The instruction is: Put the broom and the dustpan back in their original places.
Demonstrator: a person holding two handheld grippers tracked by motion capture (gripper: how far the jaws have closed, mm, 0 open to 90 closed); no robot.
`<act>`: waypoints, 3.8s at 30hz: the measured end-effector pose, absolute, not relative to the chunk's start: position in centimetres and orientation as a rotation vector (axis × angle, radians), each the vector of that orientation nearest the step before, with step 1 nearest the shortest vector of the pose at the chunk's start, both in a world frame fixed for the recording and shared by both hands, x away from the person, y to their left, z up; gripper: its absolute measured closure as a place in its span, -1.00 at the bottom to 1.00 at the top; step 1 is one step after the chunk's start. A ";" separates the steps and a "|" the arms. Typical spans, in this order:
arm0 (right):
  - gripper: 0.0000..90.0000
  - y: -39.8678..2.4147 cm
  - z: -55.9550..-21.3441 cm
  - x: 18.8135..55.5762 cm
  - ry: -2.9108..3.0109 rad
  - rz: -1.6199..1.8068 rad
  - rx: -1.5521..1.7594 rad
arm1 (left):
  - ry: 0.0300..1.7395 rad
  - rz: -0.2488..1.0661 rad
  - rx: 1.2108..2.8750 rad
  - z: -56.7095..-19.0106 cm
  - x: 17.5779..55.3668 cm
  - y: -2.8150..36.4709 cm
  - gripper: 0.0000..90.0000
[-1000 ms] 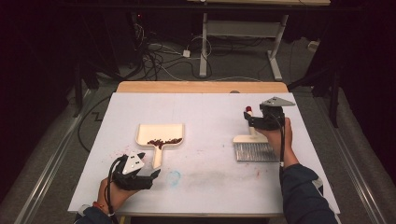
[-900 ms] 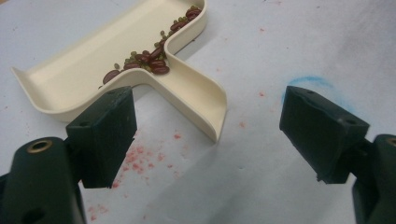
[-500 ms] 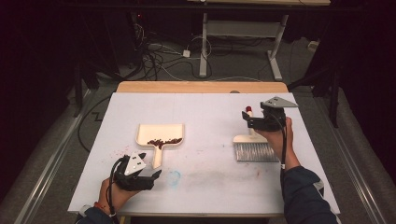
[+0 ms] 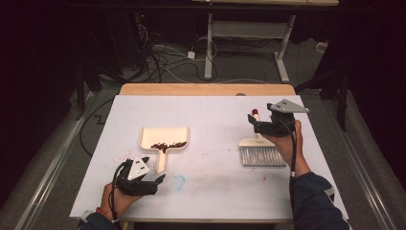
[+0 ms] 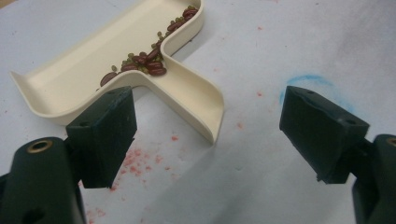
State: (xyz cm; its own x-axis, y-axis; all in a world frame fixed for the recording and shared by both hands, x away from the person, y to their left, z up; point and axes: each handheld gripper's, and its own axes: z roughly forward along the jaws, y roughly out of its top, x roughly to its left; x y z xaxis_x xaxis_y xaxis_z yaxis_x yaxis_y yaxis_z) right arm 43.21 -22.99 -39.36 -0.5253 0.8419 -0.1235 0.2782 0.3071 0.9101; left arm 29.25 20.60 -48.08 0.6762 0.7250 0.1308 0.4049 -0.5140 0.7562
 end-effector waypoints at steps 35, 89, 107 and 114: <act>-0.62 -22.1 -37.5 38.6 1.977 1.256 0.808 | 0.848 0.591 2.188 -48.0 29.1 20.4 -0.59; -0.63 -24.4 -39.0 33.8 2.005 1.266 0.681 | 0.828 0.598 2.208 -48.1 29.1 20.0 -0.59; -0.63 -25.0 -40.9 32.5 2.025 1.222 0.648 | 0.821 0.606 2.208 -48.1 29.0 20.0 -0.59; -0.63 -25.7 -41.7 32.0 2.024 1.205 0.627 | 0.818 0.607 2.218 -48.1 29.0 19.9 -0.59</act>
State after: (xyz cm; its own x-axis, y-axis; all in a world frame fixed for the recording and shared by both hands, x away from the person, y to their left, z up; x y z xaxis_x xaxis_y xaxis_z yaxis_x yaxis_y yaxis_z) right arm 32.03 -25.66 -41.73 -0.6459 0.6964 -0.3128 0.0568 0.4525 0.8900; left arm 29.00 19.91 -48.12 0.6927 0.6977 0.1829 0.3767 -0.5661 0.7332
